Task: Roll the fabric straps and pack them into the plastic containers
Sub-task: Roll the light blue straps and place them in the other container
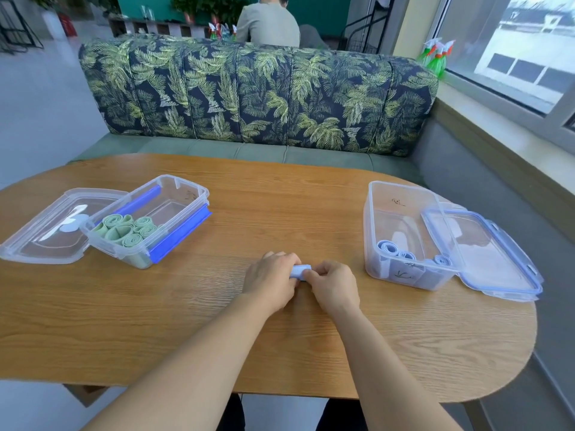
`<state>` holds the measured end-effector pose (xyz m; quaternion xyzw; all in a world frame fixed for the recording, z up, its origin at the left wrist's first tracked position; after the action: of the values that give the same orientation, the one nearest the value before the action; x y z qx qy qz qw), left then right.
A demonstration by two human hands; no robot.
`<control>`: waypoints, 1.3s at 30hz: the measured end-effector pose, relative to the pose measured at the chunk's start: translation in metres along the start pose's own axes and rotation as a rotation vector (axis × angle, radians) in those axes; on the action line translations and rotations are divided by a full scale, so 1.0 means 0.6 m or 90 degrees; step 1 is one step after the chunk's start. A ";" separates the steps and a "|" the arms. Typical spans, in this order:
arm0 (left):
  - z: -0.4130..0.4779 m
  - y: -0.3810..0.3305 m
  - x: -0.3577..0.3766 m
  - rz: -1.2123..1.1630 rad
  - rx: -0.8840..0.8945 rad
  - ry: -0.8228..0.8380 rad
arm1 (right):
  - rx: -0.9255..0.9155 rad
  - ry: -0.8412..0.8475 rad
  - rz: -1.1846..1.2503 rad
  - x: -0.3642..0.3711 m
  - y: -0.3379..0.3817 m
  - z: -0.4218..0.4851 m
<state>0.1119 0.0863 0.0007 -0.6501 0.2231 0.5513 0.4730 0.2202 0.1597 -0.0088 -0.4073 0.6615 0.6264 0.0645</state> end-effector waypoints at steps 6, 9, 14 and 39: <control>-0.014 -0.003 -0.021 -0.137 -0.026 0.014 | -0.053 0.008 0.137 -0.029 0.017 -0.008; -0.021 -0.004 -0.034 -0.279 -0.051 0.031 | -0.097 0.052 0.169 -0.059 0.031 -0.020; -0.048 -0.023 -0.062 -0.453 -0.015 0.082 | -0.177 0.161 0.111 -0.103 0.052 -0.056; -0.110 -0.130 -0.089 -0.364 0.095 0.065 | -0.261 0.135 0.076 -0.197 0.057 -0.127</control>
<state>0.1927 0.0524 0.0755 -0.6769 0.0945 0.3439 0.6439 0.3095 0.1426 0.1042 -0.4355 0.5466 0.7041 -0.1259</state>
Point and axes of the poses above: each hand's wrist, its own z-axis towards the middle knuckle, its own x-axis out of the palm, y = z × x, the point moved 4 cm from there along z, towards the middle knuckle, and after that the axes turned 1 degree about -y, right-handed, at the moved point
